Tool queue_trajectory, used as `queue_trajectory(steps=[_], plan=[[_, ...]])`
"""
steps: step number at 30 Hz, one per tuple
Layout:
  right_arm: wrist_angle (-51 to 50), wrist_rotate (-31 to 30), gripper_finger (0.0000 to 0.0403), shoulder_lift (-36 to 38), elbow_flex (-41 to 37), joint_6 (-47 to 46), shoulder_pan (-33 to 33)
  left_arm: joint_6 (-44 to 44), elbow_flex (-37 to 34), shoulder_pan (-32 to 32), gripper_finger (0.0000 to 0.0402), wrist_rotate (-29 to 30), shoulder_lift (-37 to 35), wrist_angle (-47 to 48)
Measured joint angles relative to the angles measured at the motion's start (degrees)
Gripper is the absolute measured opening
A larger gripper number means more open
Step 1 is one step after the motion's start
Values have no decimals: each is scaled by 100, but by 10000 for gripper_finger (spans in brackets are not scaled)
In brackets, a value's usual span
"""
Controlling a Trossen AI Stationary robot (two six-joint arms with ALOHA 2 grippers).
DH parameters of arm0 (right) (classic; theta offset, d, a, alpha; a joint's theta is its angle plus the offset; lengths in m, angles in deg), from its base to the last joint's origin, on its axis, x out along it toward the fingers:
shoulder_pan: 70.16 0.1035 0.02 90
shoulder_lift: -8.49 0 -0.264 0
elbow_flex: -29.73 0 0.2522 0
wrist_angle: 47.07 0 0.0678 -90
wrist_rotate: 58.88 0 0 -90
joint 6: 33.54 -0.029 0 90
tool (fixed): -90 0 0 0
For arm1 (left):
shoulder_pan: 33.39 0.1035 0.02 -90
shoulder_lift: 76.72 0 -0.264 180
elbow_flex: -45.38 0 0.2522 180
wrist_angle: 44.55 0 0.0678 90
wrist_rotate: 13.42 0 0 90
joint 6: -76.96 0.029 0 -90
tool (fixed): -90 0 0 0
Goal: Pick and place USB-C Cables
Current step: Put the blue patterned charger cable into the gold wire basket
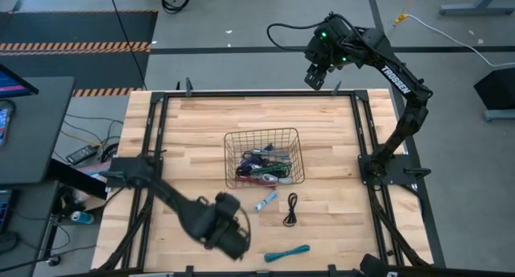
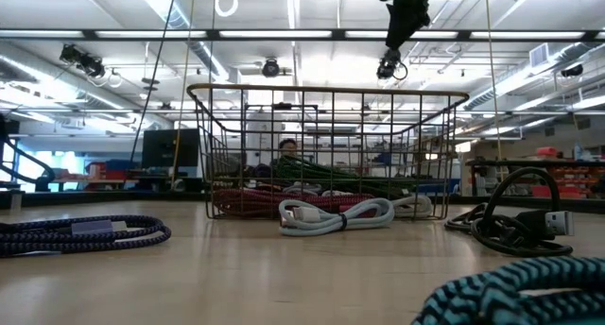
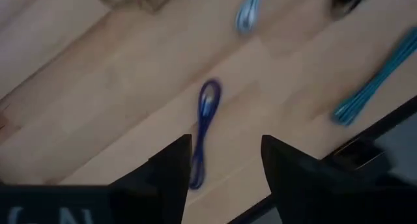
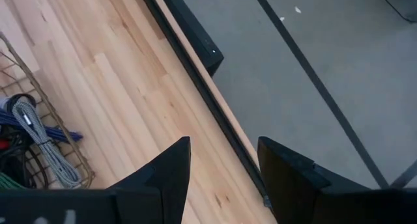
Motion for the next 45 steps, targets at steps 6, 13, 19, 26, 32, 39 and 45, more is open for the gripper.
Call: queue_trajectory(steps=[6,13,19,26,32,39,45], plan=[[2,128,184,0,0,333,2,27,-839,-341,175,-252,185,-447],[4,133,184,-2,1,529,2,82,-2450,-140,183,-1250,187,-2501],[2,146,184,0,2,622,2,282,-3644,-16,195,-2094,187,-4104],[3,146,184,-1,0,637,2,440,-3945,193,188,-2349,151,-4030],[2,144,184,0,1,620,2,1302,-3450,272,173,-1409,194,-3776],[0,144,184,-2,1,479,2,2120,-3022,241,172,-939,187,-2772],[0,144,184,-1,1,416,2,2503,-2978,224,172,-882,185,-2396]])
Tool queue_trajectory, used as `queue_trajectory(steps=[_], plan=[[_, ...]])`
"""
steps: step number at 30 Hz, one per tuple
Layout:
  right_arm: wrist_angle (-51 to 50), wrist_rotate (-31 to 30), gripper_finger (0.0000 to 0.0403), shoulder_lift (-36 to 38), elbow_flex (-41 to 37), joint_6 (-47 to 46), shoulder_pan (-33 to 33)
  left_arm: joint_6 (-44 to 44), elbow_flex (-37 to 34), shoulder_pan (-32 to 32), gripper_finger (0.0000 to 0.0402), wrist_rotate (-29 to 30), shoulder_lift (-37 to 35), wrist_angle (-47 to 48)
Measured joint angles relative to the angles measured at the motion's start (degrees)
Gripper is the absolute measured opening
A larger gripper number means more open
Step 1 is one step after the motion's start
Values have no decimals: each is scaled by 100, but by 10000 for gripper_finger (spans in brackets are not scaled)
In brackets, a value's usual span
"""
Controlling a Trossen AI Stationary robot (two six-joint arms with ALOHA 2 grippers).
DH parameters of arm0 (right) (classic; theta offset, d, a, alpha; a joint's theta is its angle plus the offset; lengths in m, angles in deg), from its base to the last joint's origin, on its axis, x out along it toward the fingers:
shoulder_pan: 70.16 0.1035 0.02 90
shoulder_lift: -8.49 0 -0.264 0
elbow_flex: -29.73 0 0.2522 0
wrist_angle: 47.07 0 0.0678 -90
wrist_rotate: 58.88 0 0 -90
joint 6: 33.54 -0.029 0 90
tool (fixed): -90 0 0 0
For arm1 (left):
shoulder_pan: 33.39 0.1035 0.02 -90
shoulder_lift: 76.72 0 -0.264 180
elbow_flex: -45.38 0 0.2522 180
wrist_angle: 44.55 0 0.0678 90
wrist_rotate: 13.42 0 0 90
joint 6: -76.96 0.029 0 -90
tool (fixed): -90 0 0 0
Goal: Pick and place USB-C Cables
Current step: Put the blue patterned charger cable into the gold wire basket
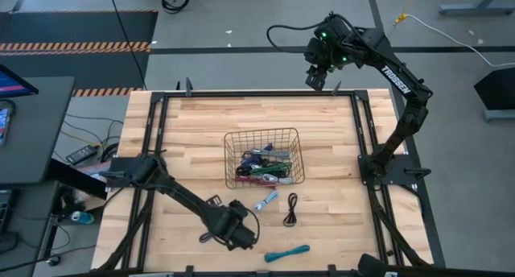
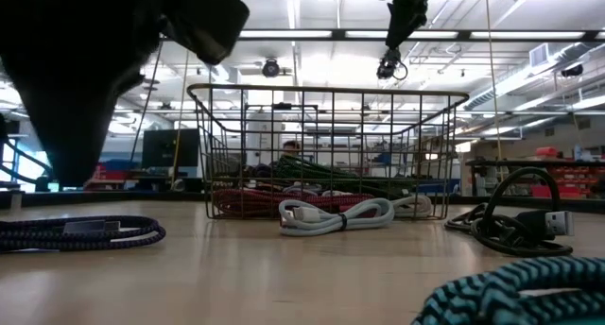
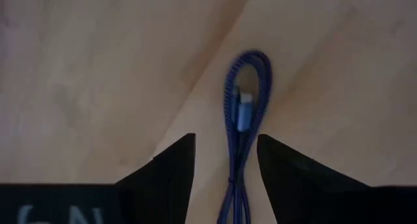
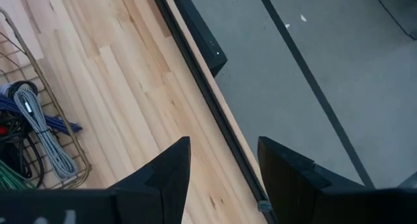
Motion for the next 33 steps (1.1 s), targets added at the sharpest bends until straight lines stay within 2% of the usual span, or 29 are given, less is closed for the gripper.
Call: queue_trajectory(steps=[9,15,22,27,33], plan=[[0,-2,184,1,-1,-78,0,78,1,-243,172,112,0,-137],[0,-2,184,1,-1,-83,0,-278,1,-301,172,106,0,-180],[0,40,184,0,-1,-102,7,-372,-263,-294,172,-4,0,-894],[0,281,184,1,-1,-101,7,-568,-526,-298,172,-245,0,-682],[-4,283,184,0,-1,-97,7,-624,-574,-287,172,-235,0,-693]])
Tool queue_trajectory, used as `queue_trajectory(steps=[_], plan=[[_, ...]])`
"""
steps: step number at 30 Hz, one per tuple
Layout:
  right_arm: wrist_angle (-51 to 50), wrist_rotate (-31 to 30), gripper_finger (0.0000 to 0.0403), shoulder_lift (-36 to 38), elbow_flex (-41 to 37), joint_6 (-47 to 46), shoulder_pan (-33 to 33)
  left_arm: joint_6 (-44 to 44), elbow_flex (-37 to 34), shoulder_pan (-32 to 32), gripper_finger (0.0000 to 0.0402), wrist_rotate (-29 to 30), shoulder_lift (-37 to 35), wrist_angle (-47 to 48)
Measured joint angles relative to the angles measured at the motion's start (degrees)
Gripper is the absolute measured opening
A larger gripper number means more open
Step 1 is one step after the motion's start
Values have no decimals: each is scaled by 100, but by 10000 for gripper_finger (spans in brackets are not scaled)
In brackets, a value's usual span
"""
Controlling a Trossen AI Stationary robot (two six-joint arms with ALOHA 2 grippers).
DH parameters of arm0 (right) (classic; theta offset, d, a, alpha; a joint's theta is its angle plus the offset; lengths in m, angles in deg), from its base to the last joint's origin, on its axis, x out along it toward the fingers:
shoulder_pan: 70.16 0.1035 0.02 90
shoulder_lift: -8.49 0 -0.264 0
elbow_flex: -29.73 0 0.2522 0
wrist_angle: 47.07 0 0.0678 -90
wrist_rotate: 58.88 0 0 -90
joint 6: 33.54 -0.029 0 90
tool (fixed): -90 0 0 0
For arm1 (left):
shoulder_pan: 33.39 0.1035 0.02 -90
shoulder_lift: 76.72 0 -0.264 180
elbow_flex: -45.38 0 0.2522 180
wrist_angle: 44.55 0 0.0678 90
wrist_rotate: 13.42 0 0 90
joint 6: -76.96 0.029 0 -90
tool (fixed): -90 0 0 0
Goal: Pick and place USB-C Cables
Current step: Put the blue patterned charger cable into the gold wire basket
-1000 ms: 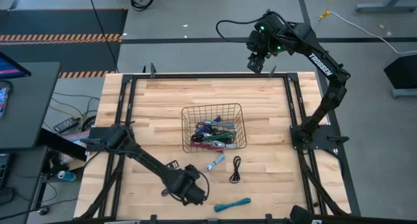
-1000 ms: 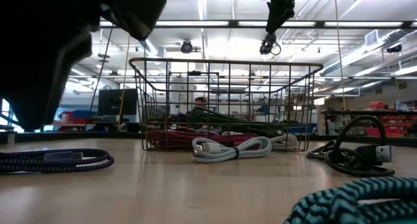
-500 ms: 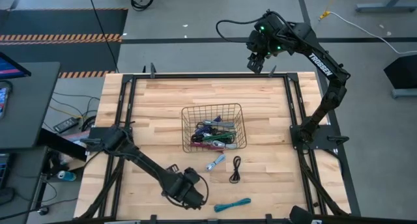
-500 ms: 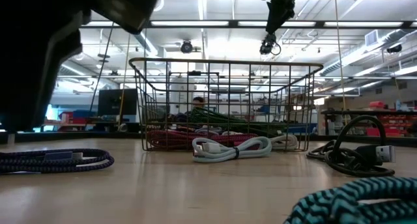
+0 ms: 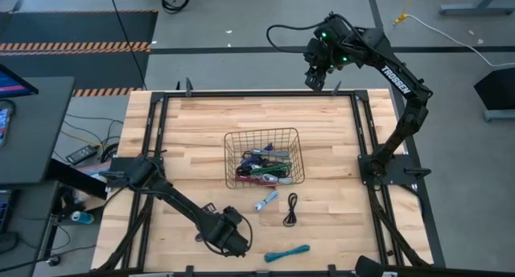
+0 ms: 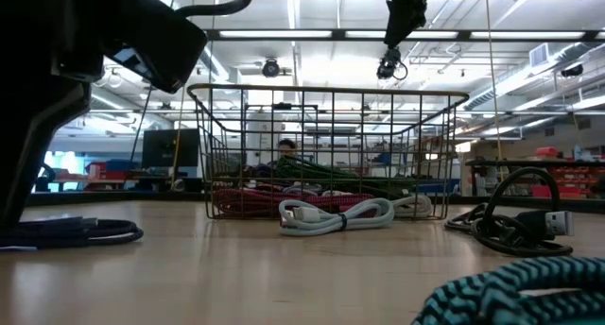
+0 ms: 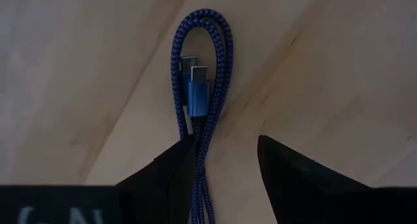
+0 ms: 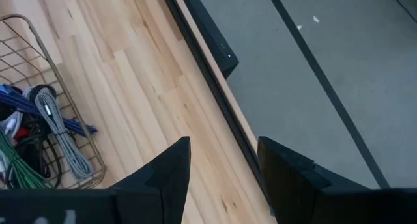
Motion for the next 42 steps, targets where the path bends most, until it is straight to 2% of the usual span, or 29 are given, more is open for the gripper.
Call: queue_trajectory(steps=[6,17,26,34,37,42], plan=[[0,2,184,1,0,14,0,-388,0,65,172,-3,0,65],[0,16,184,1,1,-40,0,-237,0,101,172,113,0,245],[2,15,184,1,0,-212,0,0,67,137,171,763,-14,540],[2,15,184,0,2,-331,0,-41,81,85,171,764,-22,535],[2,15,184,1,0,-331,0,-75,76,20,171,753,-22,439],[2,15,184,1,2,-345,1,-246,-200,-17,171,511,-24,-385]])
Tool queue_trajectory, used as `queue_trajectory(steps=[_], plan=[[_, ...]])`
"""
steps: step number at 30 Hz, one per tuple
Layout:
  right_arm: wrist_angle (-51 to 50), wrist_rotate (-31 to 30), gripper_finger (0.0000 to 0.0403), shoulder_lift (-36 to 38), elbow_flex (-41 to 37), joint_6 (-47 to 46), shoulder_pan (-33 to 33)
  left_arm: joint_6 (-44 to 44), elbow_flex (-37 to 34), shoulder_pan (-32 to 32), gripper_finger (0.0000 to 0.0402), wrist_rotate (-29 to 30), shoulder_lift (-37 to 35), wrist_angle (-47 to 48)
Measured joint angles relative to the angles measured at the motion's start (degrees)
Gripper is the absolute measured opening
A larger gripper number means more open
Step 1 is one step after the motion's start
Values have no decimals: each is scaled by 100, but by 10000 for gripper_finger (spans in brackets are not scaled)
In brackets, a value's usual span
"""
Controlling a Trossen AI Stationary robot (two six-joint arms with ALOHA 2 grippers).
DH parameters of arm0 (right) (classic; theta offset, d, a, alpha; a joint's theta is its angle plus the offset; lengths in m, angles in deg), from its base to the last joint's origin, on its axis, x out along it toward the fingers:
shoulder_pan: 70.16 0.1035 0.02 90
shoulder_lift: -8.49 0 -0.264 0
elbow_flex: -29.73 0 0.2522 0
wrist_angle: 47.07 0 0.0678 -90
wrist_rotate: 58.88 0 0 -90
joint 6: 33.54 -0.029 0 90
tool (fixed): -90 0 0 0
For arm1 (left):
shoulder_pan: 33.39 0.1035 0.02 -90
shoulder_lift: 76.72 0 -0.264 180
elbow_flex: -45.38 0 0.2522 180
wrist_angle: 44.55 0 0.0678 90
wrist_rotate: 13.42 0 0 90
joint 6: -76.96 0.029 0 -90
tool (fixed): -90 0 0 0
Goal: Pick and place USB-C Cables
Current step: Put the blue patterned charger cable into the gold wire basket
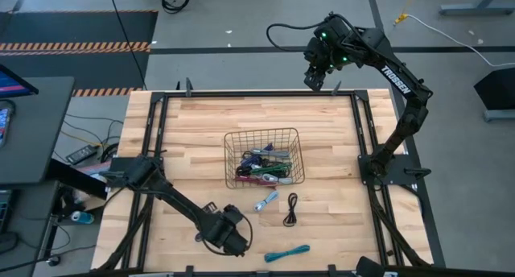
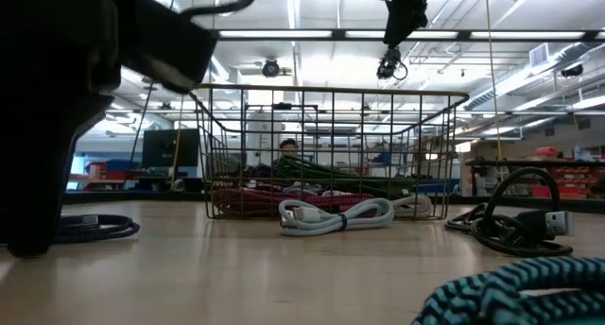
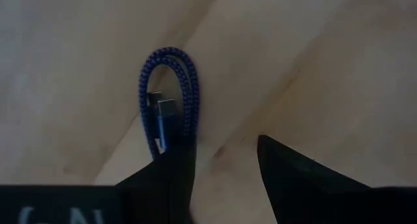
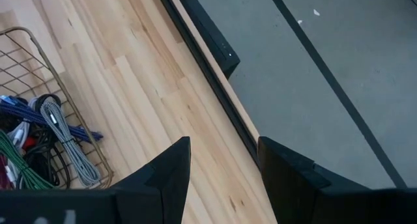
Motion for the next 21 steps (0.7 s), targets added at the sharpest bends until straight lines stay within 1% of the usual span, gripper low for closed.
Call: queue_trajectory(steps=[2,5,11,13,17,21], plan=[[0,0,184,0,-1,1,7,-198,-175,0,171,-86,-38,-179],[0,18,184,-1,-1,7,35,-607,-334,0,171,-138,-54,-189],[0,114,184,0,-1,31,88,-839,-293,108,172,-208,-29,-132],[0,114,184,0,-2,38,108,-730,-115,140,170,-161,-1,28],[0,116,184,0,-1,41,108,-589,329,187,155,396,47,876],[0,116,184,0,-2,41,108,-542,573,192,133,472,20,1510]])
